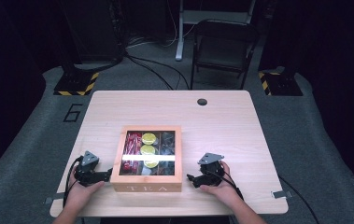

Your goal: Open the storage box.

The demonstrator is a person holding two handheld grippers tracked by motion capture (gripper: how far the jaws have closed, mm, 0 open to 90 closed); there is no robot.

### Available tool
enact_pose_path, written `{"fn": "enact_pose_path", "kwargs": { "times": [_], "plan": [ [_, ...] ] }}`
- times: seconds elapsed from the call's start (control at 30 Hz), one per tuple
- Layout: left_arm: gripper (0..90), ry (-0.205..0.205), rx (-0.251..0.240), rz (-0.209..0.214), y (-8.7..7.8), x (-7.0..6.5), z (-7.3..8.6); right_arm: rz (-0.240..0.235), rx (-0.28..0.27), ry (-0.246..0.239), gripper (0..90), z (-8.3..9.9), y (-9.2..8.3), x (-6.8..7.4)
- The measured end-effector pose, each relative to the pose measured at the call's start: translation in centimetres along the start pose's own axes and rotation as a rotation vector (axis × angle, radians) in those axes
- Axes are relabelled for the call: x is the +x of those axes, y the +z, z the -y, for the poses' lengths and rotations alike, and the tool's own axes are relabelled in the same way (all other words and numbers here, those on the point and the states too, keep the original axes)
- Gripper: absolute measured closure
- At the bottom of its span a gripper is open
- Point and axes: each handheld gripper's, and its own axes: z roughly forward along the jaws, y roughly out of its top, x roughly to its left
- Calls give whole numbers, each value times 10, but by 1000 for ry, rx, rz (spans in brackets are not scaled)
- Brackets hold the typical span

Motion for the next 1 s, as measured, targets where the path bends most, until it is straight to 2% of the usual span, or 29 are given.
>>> {"fn": "enact_pose_path", "kwargs": {
  "times": [0.1, 0.57, 0.8, 0.9, 0.97, 1.0],
  "plan": [
    [166, 0, -1, -2, 0, 0, 0, 0, -14, 10, 141, 1, 0, 0],
    [167, -2, -1, -2, 0, 0, 0, -8, -4, -4, 142, 1, -1, 0],
    [170, 1, 0, 2, -1, 0, 1, 0, -4, 12, 148, 0, 0, 0],
    [179, -2, -10, 0, -1, 0, 1, -2, 7, 13, 172, -1, -1, 0],
    [180, 2, 8, 5, -2, 1, 0, 0, 8, 11, 184, -1, -2, -1],
    [188, 3, 11, -4, -2, 0, -1, 7, 15, 12, 230, -2, -3, -2]
  ]
}}
